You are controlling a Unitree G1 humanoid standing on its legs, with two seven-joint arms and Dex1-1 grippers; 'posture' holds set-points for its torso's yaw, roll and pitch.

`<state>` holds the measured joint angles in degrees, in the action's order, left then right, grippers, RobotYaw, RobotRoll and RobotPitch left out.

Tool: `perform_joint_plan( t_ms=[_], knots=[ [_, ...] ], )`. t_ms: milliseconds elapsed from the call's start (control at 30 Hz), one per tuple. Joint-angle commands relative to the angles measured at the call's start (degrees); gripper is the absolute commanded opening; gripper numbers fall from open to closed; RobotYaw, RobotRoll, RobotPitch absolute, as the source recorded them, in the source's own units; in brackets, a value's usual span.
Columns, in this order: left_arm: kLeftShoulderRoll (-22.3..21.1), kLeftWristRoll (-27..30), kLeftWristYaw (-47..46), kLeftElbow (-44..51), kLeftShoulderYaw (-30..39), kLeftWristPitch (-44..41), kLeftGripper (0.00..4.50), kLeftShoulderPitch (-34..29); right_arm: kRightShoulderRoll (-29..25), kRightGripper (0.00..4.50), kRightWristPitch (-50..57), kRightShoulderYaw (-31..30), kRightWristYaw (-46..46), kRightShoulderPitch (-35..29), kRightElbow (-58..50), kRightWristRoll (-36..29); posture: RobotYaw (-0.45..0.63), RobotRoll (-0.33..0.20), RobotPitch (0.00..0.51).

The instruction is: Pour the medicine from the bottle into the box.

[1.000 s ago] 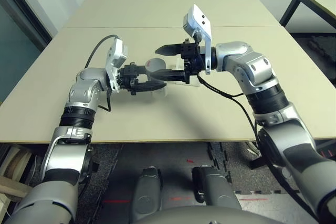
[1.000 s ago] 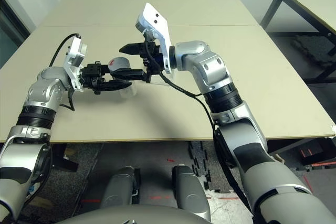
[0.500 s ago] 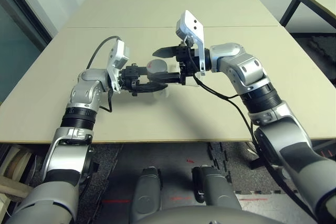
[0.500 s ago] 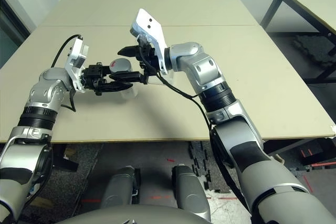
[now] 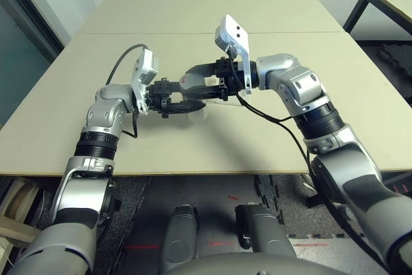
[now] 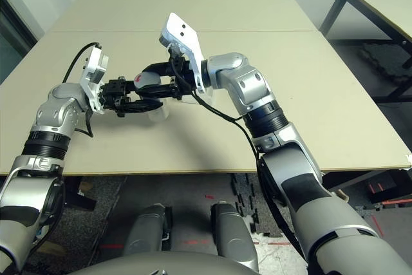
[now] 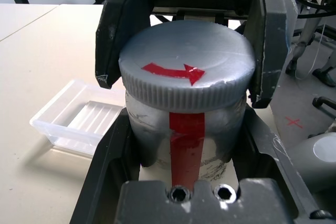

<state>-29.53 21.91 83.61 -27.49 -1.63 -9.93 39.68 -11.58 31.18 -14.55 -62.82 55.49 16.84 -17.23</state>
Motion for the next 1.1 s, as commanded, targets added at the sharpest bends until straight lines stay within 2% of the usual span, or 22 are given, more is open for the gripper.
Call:
perform_joint_plan(
  t_ms=[33,167,467,667,867,1100],
  knots=[
    [-0.20,-0.19,0.45,1.21,-0.55,-0.20,2.55,-0.33,1.31,2.60,3.74,2.64,1.21,1.02,-1.08,-3.10,0.01,0.000,0.073],
    [-0.35,-0.19,0.54,1.13,-0.43,-0.25,2.55,-0.27,2.23,2.60,6.73,5.29,3.09,1.90,-1.30,-5.38,0.01,0.000,0.075],
    [-1.22,-0.26,0.53,0.61,-0.06,-0.14,2.55,-0.17,0.76,2.60,4.89,8.46,5.49,3.01,1.12,-5.39,0.01,0.000,0.078],
    [-1.41,-0.34,0.36,-0.47,0.23,0.13,2.55,0.17,-5.06,2.60,-0.27,13.42,8.70,4.64,6.44,-3.40,-0.01,0.000,0.076],
    [-1.46,-0.59,0.28,-2.22,0.60,0.91,2.55,1.62,-12.81,2.60,-6.76,15.59,12.05,-1.19,11.63,0.47,-0.02,0.000,0.076],
    [-1.55,-0.74,0.15,-4.56,1.12,2.37,2.55,2.81,-16.33,2.60,-15.16,17.92,18.46,-8.04,20.16,4.41,-0.02,0.000,0.076]
  ],
)
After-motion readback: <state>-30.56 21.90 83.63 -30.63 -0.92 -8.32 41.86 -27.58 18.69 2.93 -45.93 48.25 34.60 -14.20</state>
